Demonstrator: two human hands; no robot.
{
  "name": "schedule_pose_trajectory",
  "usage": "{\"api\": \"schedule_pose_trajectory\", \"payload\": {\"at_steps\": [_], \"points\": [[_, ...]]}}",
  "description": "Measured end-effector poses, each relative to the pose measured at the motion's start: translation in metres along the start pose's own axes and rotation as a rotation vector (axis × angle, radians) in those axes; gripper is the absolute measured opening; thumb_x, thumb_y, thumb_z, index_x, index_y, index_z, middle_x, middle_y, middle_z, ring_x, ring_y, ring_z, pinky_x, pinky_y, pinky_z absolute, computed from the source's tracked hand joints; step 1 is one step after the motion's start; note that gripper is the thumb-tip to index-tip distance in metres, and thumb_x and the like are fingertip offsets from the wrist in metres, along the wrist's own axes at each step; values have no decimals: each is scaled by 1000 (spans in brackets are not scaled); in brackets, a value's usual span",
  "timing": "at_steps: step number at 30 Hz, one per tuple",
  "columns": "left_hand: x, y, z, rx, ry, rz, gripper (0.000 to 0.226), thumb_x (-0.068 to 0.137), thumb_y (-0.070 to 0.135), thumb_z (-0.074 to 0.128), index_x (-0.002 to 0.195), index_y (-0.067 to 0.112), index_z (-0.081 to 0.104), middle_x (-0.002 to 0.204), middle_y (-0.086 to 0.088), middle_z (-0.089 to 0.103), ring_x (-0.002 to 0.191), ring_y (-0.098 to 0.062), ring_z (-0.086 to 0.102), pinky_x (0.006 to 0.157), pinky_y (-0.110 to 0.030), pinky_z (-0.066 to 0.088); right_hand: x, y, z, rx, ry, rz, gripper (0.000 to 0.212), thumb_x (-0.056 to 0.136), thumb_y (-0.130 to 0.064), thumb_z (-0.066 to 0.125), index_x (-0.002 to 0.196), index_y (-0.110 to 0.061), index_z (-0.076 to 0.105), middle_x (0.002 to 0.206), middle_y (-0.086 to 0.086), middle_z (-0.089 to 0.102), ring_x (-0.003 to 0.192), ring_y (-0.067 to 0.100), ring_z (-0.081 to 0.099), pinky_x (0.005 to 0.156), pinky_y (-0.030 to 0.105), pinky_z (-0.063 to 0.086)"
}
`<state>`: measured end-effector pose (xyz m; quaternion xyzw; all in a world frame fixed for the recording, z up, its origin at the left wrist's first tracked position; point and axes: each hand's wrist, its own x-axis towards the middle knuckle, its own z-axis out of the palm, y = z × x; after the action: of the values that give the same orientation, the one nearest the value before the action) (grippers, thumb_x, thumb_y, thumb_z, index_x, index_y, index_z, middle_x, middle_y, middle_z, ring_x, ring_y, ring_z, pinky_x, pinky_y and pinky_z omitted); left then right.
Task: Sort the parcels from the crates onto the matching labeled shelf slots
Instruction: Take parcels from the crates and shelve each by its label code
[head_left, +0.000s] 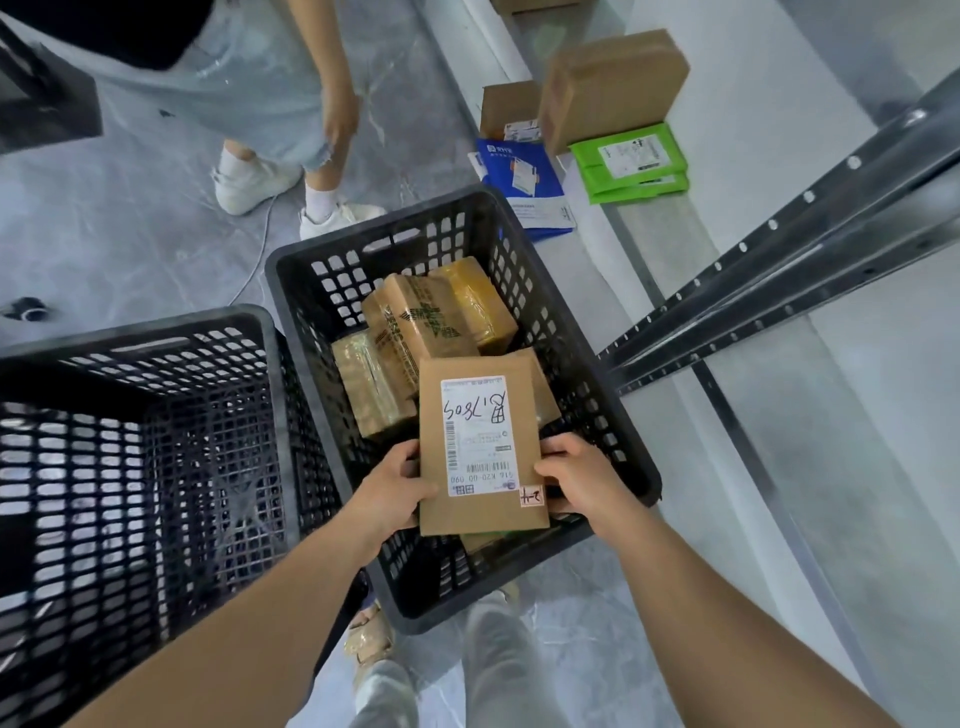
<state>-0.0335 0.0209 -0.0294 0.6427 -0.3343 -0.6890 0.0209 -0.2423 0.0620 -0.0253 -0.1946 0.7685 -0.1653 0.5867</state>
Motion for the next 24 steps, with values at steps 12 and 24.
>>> {"api": "schedule_pose_trajectory", "payload": {"at_steps": [12,24], "points": [[12,7,-4,142,97,-14,63,93,28,55,148,31,24,141,0,44,118,-22,48,99,-40,43,9,-5,-9,-177,139,-48,51,89,-40,57,133,-20,40,126,5,57,109,25,60,94,49,50],[16,17,-9,-93,221,-93,54,96,49,41,143,25,29,121,-6,52,109,-32,57,97,-48,47,27,-41,-24,-658,370,-239,43,97,-48,29,97,-13,54,87,5,58,80,22,56,67,34,45]]}}
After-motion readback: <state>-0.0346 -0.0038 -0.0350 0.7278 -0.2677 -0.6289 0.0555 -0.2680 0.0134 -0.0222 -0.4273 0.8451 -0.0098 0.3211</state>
